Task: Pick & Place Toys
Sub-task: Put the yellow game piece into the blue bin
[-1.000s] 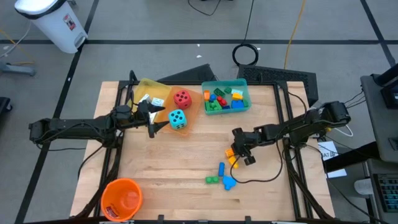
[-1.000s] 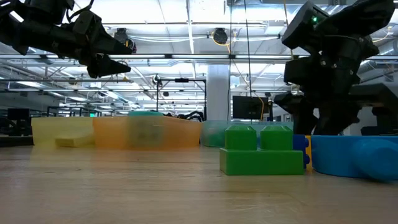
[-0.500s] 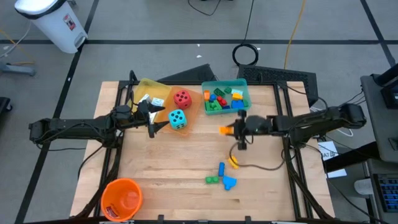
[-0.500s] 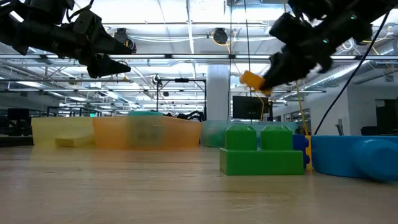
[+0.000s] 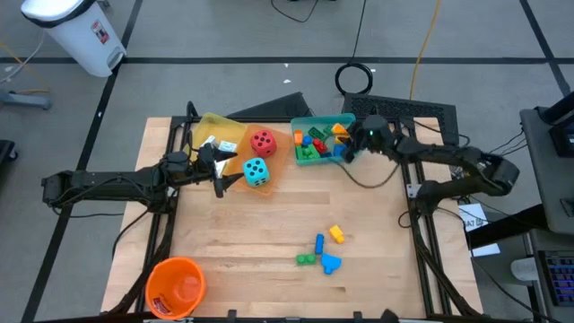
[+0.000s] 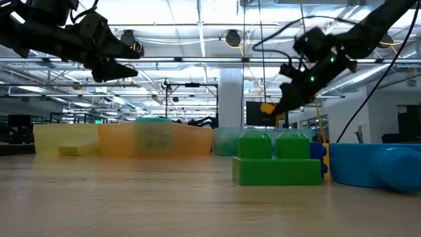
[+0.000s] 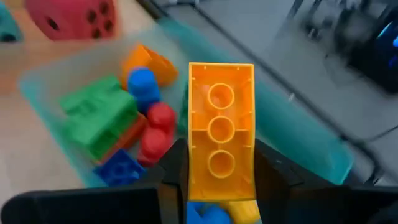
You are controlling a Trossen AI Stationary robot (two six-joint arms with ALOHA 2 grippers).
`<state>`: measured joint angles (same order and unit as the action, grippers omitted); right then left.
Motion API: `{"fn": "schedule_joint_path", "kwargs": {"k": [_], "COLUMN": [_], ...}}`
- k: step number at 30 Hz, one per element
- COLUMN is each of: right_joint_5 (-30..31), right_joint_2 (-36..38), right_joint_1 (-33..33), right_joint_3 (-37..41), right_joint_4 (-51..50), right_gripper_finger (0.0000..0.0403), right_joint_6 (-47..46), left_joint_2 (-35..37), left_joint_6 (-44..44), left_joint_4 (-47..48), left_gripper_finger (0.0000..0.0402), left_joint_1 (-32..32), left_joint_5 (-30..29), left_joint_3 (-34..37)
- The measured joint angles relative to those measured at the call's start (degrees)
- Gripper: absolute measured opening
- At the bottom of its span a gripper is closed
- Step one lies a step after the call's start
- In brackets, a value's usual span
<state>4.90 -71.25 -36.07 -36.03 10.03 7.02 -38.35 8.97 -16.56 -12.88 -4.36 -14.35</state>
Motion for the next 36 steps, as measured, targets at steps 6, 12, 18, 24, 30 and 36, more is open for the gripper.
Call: {"fn": "schedule_joint_path", "kwargs": {"k": [6,12,18,24,30,36], "right_joint_5": [-5.65,-1.96,-2.01,-2.18,-10.34,-20.16], "right_joint_2": [-7.05,-9.27,-9.21,-4.93,1.37,2.47], "right_joint_1": [-7.99,-9.01,-8.70,-3.49,9.72,27.32], "right_joint_3": [0.02,0.00,0.00,0.00,0.00,0.00], "right_joint_4": [4.57,6.86,5.12,3.42,1.88,-2.14], "right_gripper_finger": [0.0110,0.0180,0.0255,0.0286,0.0282,0.0273], "right_joint_6": [-0.58,-2.66,-2.87,-3.02,-4.87,-5.39], "left_joint_2": [0.00,0.00,0.00,0.00,0.00,0.00], "left_joint_6": [0.17,0.44,0.57,0.82,0.85,1.37], "left_joint_4": [0.00,0.02,0.00,0.04,0.04,0.04], "left_gripper_finger": [0.0392,0.0392,0.0392,0.0392,0.0392,0.0392], "left_joint_1": [-0.06,-0.04,-0.06,-0.04,-0.04,-0.04], "left_joint_5": [-2.90,-3.21,-3.24,-3.24,-3.24,-3.22], "left_joint_3": [0.00,0.00,-0.02,-0.02,-0.02,-0.02]}}
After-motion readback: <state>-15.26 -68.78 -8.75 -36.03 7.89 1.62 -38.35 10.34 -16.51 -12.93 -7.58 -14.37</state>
